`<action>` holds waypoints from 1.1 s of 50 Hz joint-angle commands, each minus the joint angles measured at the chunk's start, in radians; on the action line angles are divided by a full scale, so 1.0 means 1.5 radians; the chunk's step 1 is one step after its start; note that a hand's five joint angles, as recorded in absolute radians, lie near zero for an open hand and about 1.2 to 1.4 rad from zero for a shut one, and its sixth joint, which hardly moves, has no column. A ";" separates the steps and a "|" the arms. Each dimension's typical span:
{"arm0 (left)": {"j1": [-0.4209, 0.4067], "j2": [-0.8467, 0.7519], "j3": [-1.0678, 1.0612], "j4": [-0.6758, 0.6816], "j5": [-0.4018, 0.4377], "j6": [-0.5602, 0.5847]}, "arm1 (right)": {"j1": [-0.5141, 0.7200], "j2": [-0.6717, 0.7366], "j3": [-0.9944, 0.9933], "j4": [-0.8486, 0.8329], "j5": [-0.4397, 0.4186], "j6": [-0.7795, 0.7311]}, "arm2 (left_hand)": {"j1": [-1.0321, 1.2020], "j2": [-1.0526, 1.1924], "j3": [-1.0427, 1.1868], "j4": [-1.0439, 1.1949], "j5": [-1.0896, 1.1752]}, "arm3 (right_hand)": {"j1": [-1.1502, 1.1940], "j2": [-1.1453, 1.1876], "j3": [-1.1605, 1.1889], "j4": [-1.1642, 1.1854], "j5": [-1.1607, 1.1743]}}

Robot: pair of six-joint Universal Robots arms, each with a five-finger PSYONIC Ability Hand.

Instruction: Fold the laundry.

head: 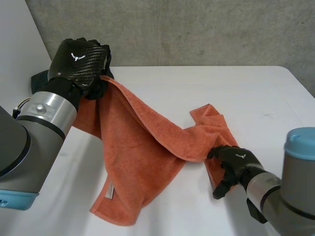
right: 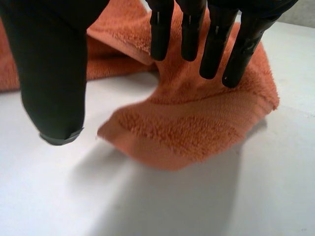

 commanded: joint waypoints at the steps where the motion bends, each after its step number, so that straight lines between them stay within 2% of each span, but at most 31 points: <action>1: 0.000 -0.001 0.000 0.000 0.000 0.001 | 0.027 0.047 -0.011 -0.029 0.053 -0.042 | 0.168 0.131 0.135 0.130 0.165 | 0.062 0.051 0.031 0.026 0.028; 24: 0.010 -0.005 -0.001 0.000 0.001 0.000 | 0.014 0.093 -0.009 -0.126 0.059 -0.111 | 0.168 0.131 0.135 0.130 0.165 | 0.209 0.198 0.178 0.173 0.174; 25: 0.010 -0.005 -0.001 0.000 0.001 0.000 | 0.013 0.096 -0.009 -0.129 0.059 -0.111 | 0.168 0.131 0.135 0.130 0.165 | 0.242 0.231 0.211 0.206 0.207; 28: 0.010 -0.004 -0.001 -0.001 0.000 0.000 | 0.007 0.094 -0.009 -0.144 0.063 -0.122 | 0.168 0.131 0.135 0.130 0.165 | 0.625 0.614 0.594 0.589 0.590; 29: 0.010 -0.004 -0.001 -0.002 0.000 0.000 | 0.005 0.090 -0.008 -0.151 0.066 -0.128 | 0.168 0.131 0.135 0.130 0.165 | 0.711 0.699 0.680 0.675 0.676; 33: 0.014 0.002 0.000 -0.006 0.000 0.001 | -0.015 0.046 -0.016 -0.194 0.072 -0.193 | 0.168 0.131 0.135 0.130 0.165 | 0.711 0.700 0.680 0.675 0.677; 34: 0.017 0.004 0.000 -0.006 0.000 0.001 | -0.025 0.004 -0.029 -0.196 0.066 -0.239 | 0.168 0.131 0.135 0.130 0.165 | 0.711 0.700 0.680 0.675 0.677; 36: 0.022 0.009 0.000 -0.008 0.000 0.002 | -0.045 -0.023 -0.045 -0.190 0.064 -0.287 | 0.168 0.131 0.135 0.130 0.165 | 0.711 0.700 0.680 0.675 0.677; 40: 0.035 0.035 0.000 -0.028 0.001 0.003 | -0.126 -0.062 -0.110 -0.104 0.049 -0.432 | 0.168 0.131 0.135 0.130 0.165 | 0.711 0.700 0.680 0.675 0.677; 41: 0.038 0.041 -0.001 -0.036 0.001 0.005 | -0.152 -0.062 -0.146 -0.048 0.042 -0.490 | 0.168 0.131 0.135 0.130 0.165 | 0.711 0.700 0.680 0.675 0.677; 44: 0.053 0.053 -0.001 -0.076 0.003 0.021 | -0.168 -0.064 -0.207 0.049 0.044 -0.567 | 0.168 0.131 0.135 0.130 0.165 | 0.711 0.700 0.680 0.675 0.677; 45: 0.057 0.054 -0.001 -0.086 0.003 0.026 | -0.172 -0.063 -0.242 0.115 0.044 -0.602 | 0.168 0.131 0.135 0.130 0.165 | 0.711 0.700 0.680 0.675 0.677; 50: 0.083 0.054 -0.007 -0.139 0.005 0.068 | -0.175 -0.062 -0.327 0.290 0.034 -0.628 | 0.168 0.131 0.135 0.130 0.165 | 0.711 0.700 0.680 0.675 0.677; 55: 0.092 0.035 -0.015 -0.157 0.005 0.088 | -0.174 -0.034 -0.364 0.364 0.013 -0.624 | 0.168 0.131 0.135 0.130 0.165 | 0.711 0.700 0.680 0.675 0.677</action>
